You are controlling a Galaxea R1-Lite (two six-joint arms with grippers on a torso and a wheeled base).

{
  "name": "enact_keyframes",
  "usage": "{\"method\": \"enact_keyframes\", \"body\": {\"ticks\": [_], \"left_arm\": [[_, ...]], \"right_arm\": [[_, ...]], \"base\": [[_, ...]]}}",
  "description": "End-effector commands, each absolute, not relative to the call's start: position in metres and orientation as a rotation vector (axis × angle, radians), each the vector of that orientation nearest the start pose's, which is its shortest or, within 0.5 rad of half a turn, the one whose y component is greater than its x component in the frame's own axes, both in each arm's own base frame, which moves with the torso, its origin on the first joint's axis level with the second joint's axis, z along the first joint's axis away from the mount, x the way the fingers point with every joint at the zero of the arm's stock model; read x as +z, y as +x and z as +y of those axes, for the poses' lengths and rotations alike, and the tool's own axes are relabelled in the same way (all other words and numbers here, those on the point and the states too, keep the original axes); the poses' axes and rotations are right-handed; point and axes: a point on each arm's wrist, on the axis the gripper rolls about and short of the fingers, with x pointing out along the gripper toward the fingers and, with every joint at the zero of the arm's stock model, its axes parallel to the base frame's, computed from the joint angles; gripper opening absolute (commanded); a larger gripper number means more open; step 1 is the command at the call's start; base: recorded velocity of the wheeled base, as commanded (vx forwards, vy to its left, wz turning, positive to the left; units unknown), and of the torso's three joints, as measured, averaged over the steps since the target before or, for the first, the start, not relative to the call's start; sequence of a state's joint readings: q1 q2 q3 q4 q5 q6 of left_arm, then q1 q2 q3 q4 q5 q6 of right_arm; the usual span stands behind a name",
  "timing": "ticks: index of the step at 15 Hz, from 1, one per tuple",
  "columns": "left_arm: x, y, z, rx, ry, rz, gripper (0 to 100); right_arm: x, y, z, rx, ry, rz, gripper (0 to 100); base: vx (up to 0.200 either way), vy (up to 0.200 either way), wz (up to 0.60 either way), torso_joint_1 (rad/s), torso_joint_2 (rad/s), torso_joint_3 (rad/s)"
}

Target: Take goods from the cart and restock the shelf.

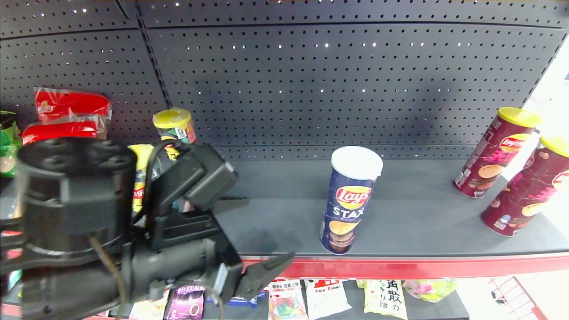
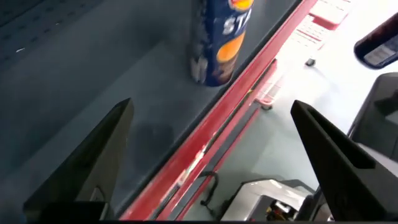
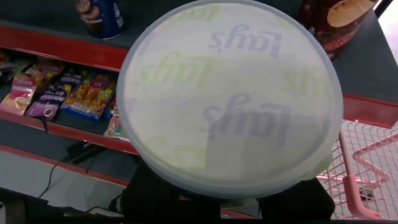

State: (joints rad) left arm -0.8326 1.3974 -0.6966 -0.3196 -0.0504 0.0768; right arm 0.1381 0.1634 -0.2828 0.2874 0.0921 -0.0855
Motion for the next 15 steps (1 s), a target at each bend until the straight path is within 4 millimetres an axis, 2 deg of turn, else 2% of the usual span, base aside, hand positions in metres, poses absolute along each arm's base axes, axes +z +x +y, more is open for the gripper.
{"method": "enact_keyframes", "body": {"ticks": [1, 3, 5, 7, 8, 10, 11, 15], "left_arm": [[0.209, 0.099, -0.108, -0.824, 0.188, 0.228, 100], [0.209, 0.071, -0.077, -0.795, 0.204, 0.253, 100], [0.201, 0.042, -0.044, -0.792, 0.238, 0.312, 100], [0.196, 0.028, -0.029, -0.789, 0.233, 0.305, 100], [0.194, 0.024, -0.025, -0.789, 0.232, 0.304, 100], [0.190, 0.020, -0.020, -0.789, 0.236, 0.312, 100], [0.187, 0.017, -0.017, -0.787, 0.244, 0.325, 100], [0.185, 0.017, -0.016, -0.784, 0.246, 0.332, 100]], "right_arm": [[0.166, -0.003, 0.002, 0.347, -0.090, 0.237, 0], [0.193, 0.043, 0.015, 0.407, -0.072, 0.236, 0], [0.214, 0.101, 0.031, 0.438, -0.062, 0.205, 0], [0.230, 0.140, 0.044, 0.508, -0.054, 0.229, 0], [0.233, 0.157, 0.048, 0.513, -0.057, 0.245, 0], [0.237, 0.177, 0.054, 0.520, -0.056, 0.260, 0], [0.242, 0.202, 0.060, 0.532, -0.055, 0.269, 0], [0.241, 0.260, 0.079, 0.552, -0.082, 0.300, 0]], "base": [[0.000, 0.000, 0.00, 0.000, 0.00, 0.000], [0.000, 0.000, 0.00, 0.000, 0.00, 0.000], [0.000, 0.000, 0.00, 0.000, 0.00, 0.000], [0.000, 0.000, 0.00, 0.000, 0.00, 0.000], [0.000, 0.000, 0.00, 0.000, 0.00, 0.000], [0.000, 0.000, 0.00, 0.000, 0.00, 0.000], [0.000, 0.000, 0.00, 0.000, 0.00, 0.000], [0.000, 0.000, 0.00, 0.000, 0.00, 0.000]]}}
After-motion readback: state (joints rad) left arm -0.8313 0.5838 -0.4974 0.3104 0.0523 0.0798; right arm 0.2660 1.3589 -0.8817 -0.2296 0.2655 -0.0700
